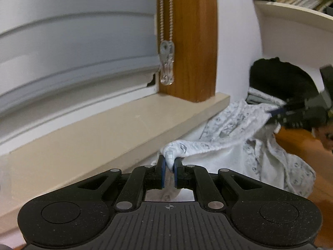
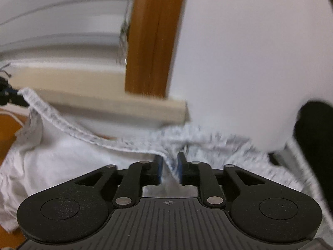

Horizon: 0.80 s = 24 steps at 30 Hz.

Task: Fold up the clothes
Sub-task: 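Lift the shirt with both tools and stretch it between them, then lay the shirt flat on the desk and open both tools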

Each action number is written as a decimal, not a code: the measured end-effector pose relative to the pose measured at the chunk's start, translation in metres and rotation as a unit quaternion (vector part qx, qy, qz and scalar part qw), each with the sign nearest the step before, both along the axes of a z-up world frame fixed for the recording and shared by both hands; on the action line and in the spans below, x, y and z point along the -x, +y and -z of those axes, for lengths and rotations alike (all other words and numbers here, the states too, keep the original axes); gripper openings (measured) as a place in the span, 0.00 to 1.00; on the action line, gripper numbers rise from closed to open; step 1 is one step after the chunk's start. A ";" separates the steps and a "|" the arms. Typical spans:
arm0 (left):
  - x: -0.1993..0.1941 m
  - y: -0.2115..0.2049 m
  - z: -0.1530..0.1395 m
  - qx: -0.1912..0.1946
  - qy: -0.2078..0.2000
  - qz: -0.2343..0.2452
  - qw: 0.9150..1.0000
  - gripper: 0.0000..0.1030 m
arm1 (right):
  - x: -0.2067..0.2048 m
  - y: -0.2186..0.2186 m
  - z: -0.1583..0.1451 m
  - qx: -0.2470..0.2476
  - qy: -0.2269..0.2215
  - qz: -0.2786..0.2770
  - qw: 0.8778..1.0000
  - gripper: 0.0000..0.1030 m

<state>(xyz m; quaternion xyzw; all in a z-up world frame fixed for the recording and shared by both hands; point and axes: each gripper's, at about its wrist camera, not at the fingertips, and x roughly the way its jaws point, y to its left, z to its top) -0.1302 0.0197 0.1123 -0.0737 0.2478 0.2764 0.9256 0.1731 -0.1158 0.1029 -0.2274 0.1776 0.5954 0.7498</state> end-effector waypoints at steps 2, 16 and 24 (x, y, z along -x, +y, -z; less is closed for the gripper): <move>-0.002 0.004 0.003 0.006 -0.002 -0.011 1.000 0.08 | -0.002 0.001 0.013 0.012 0.015 -0.007 1.000 0.35; 0.057 -0.010 -0.027 -0.028 -0.050 -0.082 0.995 0.07 | 0.012 -0.014 0.030 0.015 0.085 -0.056 0.995 0.07; 0.146 -0.040 -0.093 -0.083 -0.093 -0.120 0.985 0.07 | 0.112 -0.037 -0.057 -0.070 0.063 -0.161 0.982 0.05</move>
